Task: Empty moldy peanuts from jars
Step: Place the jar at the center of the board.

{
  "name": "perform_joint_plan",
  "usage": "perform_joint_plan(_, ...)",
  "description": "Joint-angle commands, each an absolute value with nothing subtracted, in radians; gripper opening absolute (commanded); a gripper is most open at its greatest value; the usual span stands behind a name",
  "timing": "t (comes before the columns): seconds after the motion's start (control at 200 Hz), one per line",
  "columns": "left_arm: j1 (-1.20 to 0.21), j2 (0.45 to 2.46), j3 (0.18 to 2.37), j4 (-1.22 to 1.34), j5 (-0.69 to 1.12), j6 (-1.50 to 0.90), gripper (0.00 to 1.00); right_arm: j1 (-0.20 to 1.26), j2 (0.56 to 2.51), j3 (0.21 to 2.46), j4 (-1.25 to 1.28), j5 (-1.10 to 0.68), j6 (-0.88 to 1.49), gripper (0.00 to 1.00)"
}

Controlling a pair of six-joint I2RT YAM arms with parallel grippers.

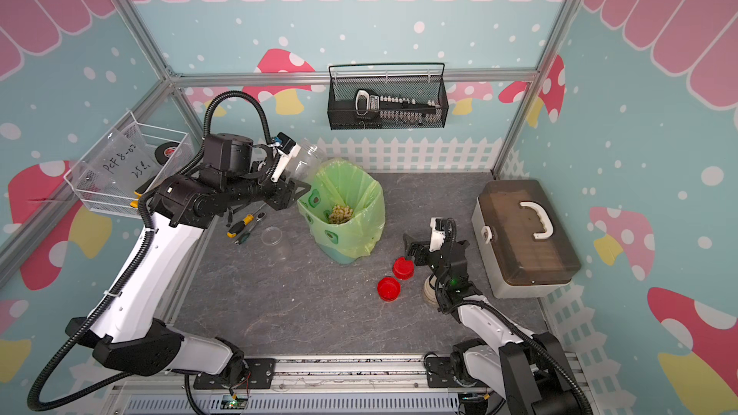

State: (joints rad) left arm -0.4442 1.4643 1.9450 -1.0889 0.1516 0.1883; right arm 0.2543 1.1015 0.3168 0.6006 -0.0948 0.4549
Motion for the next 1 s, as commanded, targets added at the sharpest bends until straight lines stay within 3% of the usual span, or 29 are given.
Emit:
perform_joint_plan(0.0, -0.415, 1.493, 2.015, -1.165, 0.341, 0.094, 0.3, 0.247, 1.084, 0.305, 0.632, -0.087, 0.465, 0.99)
perform_joint_plan(0.245, -0.372, 1.519, 2.057, -1.205, 0.457, 0.062, 0.3, 0.247, 1.082, 0.306, 0.632, -0.087, 0.465, 0.99)
perform_joint_plan(0.42, -0.369, 1.403, 1.875, -1.022, 0.465, 0.054, 0.29, 0.247, 1.081, 0.304, 0.632, -0.087, 0.465, 0.99)
perform_joint_plan(0.695, -0.296, 1.374, 1.826, -0.962, 0.663, -0.036, 0.29, 0.247, 1.084, 0.307, 0.634, -0.087, 0.465, 0.99)
perform_joint_plan(0.996, -0.298, 1.018, 1.281, -0.451, 0.468, -0.142, 0.28, 0.247, 1.08, 0.303, 0.635, -0.087, 0.467, 0.99)
